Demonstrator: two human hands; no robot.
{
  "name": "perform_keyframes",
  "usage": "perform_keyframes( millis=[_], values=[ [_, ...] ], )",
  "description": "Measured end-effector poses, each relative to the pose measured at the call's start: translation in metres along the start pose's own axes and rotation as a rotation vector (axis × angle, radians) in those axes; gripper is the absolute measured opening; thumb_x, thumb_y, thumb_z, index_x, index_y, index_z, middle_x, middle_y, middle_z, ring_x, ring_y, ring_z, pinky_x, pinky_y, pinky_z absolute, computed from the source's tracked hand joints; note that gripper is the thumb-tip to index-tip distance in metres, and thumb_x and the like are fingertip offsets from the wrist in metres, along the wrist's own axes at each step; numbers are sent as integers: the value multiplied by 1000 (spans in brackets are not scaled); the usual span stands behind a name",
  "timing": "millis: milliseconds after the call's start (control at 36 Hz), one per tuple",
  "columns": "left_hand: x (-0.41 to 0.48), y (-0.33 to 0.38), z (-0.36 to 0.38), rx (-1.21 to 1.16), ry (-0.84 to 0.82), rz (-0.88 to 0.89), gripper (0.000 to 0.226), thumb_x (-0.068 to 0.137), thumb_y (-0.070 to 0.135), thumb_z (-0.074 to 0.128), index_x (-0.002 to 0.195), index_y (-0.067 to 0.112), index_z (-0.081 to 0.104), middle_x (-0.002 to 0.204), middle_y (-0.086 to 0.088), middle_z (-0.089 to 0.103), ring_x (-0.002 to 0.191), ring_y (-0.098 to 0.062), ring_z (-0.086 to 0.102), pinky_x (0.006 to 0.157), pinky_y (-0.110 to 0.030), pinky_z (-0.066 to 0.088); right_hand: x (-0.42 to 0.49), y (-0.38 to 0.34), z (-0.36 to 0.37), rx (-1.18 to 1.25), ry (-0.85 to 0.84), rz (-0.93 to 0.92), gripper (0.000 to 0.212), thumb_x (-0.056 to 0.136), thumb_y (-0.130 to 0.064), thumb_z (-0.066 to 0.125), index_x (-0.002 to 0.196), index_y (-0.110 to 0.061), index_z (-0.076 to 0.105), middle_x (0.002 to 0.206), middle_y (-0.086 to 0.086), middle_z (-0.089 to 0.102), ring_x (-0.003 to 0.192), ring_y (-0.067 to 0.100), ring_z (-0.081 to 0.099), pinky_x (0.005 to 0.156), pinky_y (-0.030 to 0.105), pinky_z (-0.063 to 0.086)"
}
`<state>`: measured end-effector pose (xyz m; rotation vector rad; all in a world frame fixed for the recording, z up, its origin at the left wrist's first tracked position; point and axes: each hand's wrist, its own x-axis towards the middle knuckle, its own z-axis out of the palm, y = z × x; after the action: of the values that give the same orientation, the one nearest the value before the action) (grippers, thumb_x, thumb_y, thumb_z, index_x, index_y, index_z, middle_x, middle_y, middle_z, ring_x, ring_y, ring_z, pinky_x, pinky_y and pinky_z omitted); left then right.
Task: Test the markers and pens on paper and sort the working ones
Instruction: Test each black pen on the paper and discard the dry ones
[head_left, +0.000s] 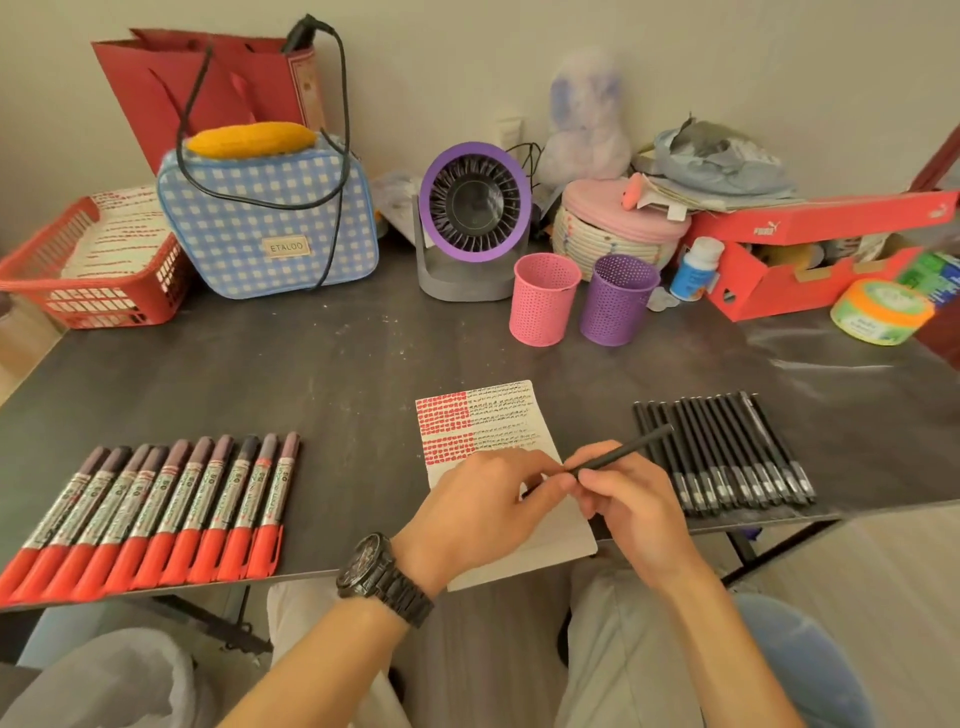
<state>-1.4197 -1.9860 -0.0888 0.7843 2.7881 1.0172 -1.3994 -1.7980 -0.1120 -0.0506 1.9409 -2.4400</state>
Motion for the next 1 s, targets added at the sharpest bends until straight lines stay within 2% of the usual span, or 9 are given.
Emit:
perform_keyframes(
  millis=[139, 361, 472, 583, 667, 750, 806, 944, 1000],
  values=[
    [-1, -3, 3, 26, 56, 19, 31, 105, 48, 35, 97, 28, 58, 85, 14, 53, 75, -9, 51, 68, -37, 48, 0, 0, 3, -44, 10, 19, 23, 92, -29, 69, 93, -9, 80, 73, 9, 65, 64, 15, 54, 58, 24, 43],
    [-2, -5, 12, 294, 169, -69, 66, 89, 79, 16, 61, 23, 33, 51, 8, 42, 47, -12, 41, 45, -28, 33, 1, -1, 2, -24, 13, 35, 29, 82, -38, 74, 88, -11, 82, 71, 5, 68, 66, 9, 58, 60, 20, 46],
    [-4, -12, 16, 325, 283, -53, 67, 89, 84, 21, 60, 25, 33, 54, 11, 43, 48, -9, 37, 42, -22, 27, 1, -2, -1, -19, -7, 39, 22, 88, -28, 72, 91, -9, 81, 68, 5, 66, 64, 9, 57, 60, 20, 45],
    [-2, -24, 12, 387, 344, 27, 56, 90, 81, 33, 74, 27, 40, 75, 14, 46, 71, -12, 41, 65, -29, 36, 3, -4, 1, 138, 56, 45, 22, 84, -27, 67, 89, -9, 78, 65, 10, 61, 58, 16, 54, 55, 24, 45],
    [-2, -38, 2, 374, 270, -89, 51, 89, 76, 38, 96, 27, 47, 93, 15, 48, 89, -11, 48, 91, -32, 41, 5, -7, 0, 275, 128, 74, 19, 86, -27, 63, 88, -12, 74, 74, 18, 67, 58, 21, 58, 53, 27, 49],
    [-8, -55, -6, 311, 192, -184, 63, 86, 73, 48, 127, 24, 45, 118, 15, 53, 116, -10, 50, 119, -37, 24, 8, -8, 5, 211, 172, 91, 12, 81, -28, 70, 81, -16, 69, 73, 18, 67, 53, 22, 57, 50, 28, 49],
    [-15, -64, -9, 258, 161, -204, 71, 85, 73, 51, 137, 26, 39, 130, 16, 51, 125, -8, 48, 122, -39, 19, 10, -7, 8, 103, 191, 79, 17, 78, -31, 75, 78, -17, 65, 67, 14, 63, 51, 22, 55, 48, 28, 46],
    [-30, -72, -10, 177, 172, -195, 75, 83, 73, 53, 142, 29, 35, 121, 22, 50, 117, -1, 50, 124, -36, 16, 24, -7, 13, -69, 216, 67, 21, 97, -18, 64, 79, -12, 74, 67, 17, 67, 55, 25, 64, 50, 27, 51],
    [-31, -71, -9, 178, 189, -199, 77, 83, 75, 52, 143, 29, 35, 125, 21, 51, 118, 1, 50, 125, -34, 15, 36, -10, 18, -160, 224, 61, 24, 97, -23, 66, 76, -14, 74, 64, 14, 69, 54, 21, 66, 49, 25, 53]
  ],
)
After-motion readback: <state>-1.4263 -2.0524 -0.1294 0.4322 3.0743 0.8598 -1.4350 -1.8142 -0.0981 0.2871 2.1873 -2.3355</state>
